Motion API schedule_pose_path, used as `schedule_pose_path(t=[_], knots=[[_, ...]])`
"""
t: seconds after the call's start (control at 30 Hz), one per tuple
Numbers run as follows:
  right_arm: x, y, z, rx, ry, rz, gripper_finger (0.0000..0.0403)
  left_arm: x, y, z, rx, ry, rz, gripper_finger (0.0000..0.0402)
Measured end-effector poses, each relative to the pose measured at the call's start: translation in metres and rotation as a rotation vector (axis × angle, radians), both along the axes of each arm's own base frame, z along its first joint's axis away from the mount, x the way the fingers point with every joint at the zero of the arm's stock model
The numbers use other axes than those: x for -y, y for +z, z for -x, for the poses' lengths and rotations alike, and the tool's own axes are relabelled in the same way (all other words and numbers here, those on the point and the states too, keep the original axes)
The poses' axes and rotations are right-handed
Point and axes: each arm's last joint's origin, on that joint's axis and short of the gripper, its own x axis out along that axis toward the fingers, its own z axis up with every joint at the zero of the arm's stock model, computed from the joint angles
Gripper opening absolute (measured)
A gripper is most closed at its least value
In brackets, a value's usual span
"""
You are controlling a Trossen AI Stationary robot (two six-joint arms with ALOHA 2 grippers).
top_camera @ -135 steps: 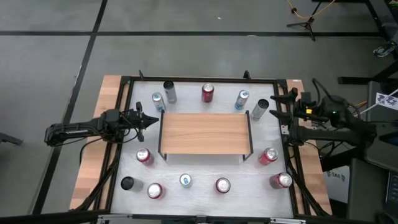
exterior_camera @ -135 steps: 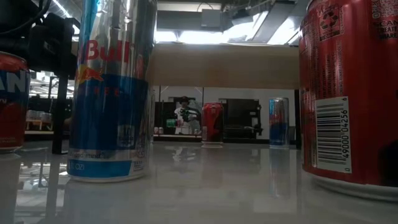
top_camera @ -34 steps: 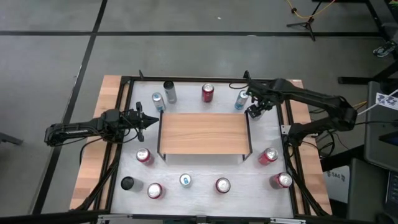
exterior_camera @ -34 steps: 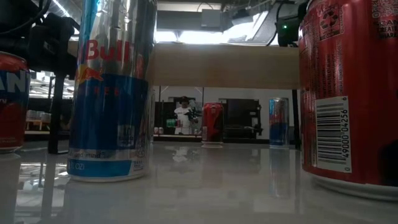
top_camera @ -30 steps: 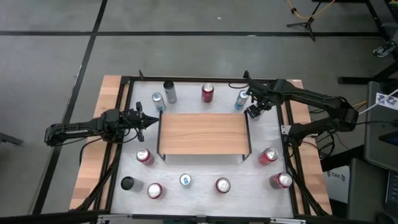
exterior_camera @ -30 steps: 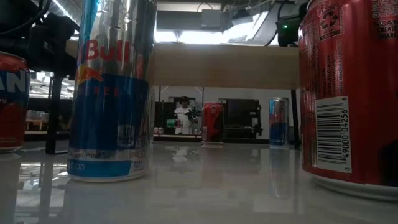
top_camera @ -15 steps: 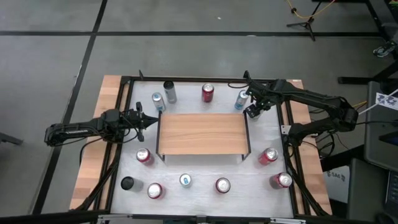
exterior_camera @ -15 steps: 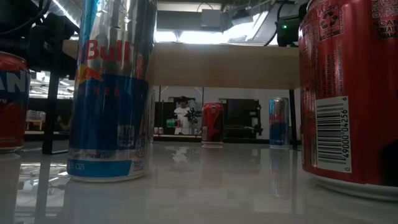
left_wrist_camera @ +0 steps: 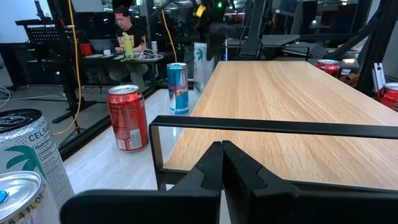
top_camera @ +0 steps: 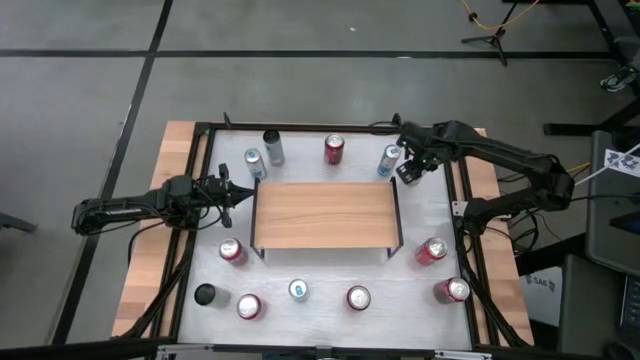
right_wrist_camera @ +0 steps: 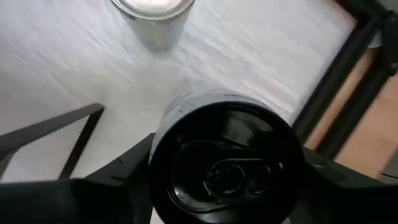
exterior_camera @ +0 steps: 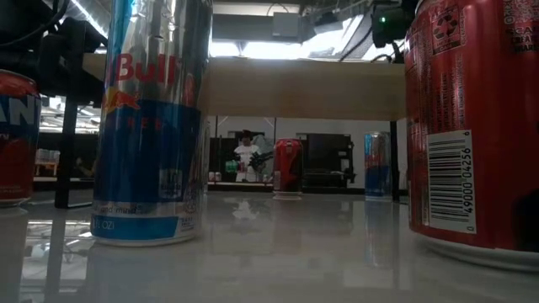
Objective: Place canned beverage on shelf
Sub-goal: Put the top right white-pink soda can on the shelf
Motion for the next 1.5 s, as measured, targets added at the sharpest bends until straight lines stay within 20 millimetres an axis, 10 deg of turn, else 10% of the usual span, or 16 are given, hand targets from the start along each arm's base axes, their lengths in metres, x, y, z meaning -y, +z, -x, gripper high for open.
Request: schedule_pose_path(t=[0.8,1.5], knots=[[-0.017,0.155,0.027,0.362,0.077,0.102,0.0252,0.000,0.004,0.000,0.038,0.002,-0.007,0.0000],[-0.013,0.151,0.003,0.506,-0.097,-0.191,0.0253,0.000,0.043,0.007,0.415,0.027,-0.062,0.0000]])
